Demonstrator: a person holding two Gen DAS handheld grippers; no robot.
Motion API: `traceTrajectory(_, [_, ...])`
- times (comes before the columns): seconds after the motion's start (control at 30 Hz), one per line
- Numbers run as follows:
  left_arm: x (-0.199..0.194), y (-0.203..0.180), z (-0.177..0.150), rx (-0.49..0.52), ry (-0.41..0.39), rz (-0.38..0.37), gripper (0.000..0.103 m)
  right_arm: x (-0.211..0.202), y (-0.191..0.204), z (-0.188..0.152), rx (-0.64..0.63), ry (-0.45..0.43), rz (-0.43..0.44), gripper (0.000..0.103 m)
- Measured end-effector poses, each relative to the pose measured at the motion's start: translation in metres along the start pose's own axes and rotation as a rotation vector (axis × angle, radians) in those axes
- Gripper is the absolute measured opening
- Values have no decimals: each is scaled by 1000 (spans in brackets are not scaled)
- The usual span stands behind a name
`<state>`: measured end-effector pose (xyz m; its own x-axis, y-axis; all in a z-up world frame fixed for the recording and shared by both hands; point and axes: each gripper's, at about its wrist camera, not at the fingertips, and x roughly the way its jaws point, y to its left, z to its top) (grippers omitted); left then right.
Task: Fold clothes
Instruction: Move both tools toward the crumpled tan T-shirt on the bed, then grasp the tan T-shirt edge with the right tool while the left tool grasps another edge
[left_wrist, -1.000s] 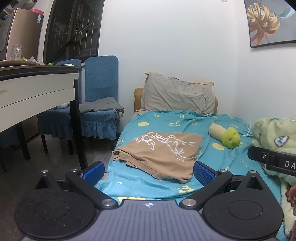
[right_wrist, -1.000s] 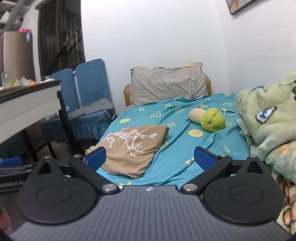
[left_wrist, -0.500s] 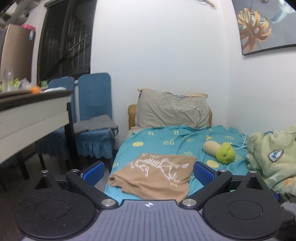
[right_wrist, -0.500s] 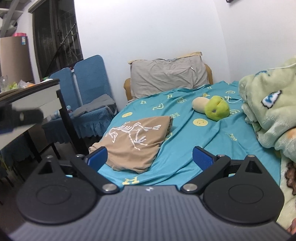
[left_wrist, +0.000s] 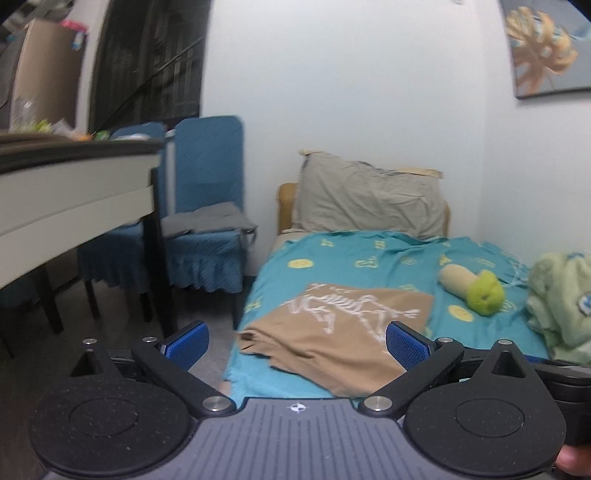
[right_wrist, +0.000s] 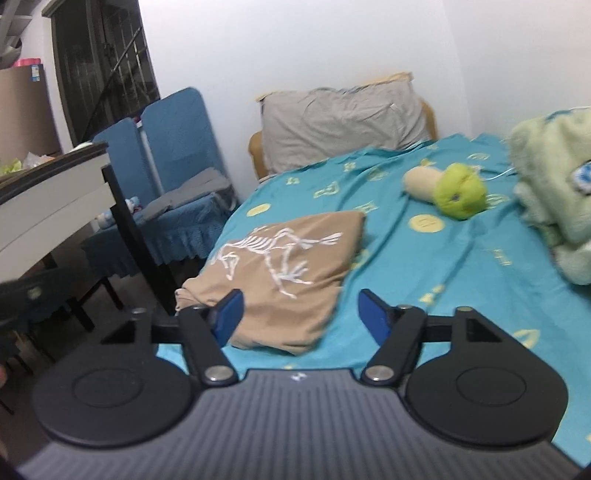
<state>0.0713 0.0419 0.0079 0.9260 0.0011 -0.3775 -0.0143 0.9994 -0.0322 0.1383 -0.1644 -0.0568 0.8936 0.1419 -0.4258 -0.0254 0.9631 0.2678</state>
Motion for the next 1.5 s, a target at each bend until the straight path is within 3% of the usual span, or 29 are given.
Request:
traceTrajectory(0.07, [9,17,-1,-49,25,20,103,27,7,-1,-4,43,25,54])
traceTrajectory(0.23, [30,41,-5,-62,63,96,103,93,31,-15,-47,174,114,55])
traceTrajectory(0.43, [58,65,-11,-124,75,131,103,155,78,-41,-220,275,168,59])
traceTrajectory(0.53, [71,73,-19,-143,91,140,103,182,90,-50,-313,270,68,59])
traceTrajectory(0.6, [79,76,-24,-158,103,134,103,190,85,-48,-271,258,28,58])
traceTrajectory(0.63, [82,77,-27,-160,106,133,103,193,84,-46,-248,255,25,49])
traceTrajectory(0.67, [85,77,-29,-160,111,134,103,191,85,-44,-263,245,21,37])
traceTrajectory(0.7, [88,77,-30,-162,114,133,103,189,86,-42,-277,235,16,9])
traceTrajectory(0.73, [90,77,-31,-164,116,128,103,186,85,-39,-285,232,3,6])
traceTrajectory(0.97, [88,64,-34,-120,105,77,103,121,79,9,-367,112,41,3])
traceTrajectory(1.1, [77,50,-36,-85,94,-22,103,66,71,45,-387,40,95,3])
traceTrajectory(1.27, [61,17,-48,88,86,-114,102,-5,50,78,-393,-42,168,3])
traceTrajectory(1.5, [87,-9,-66,265,168,-20,96,-31,-6,75,-210,43,169,3])
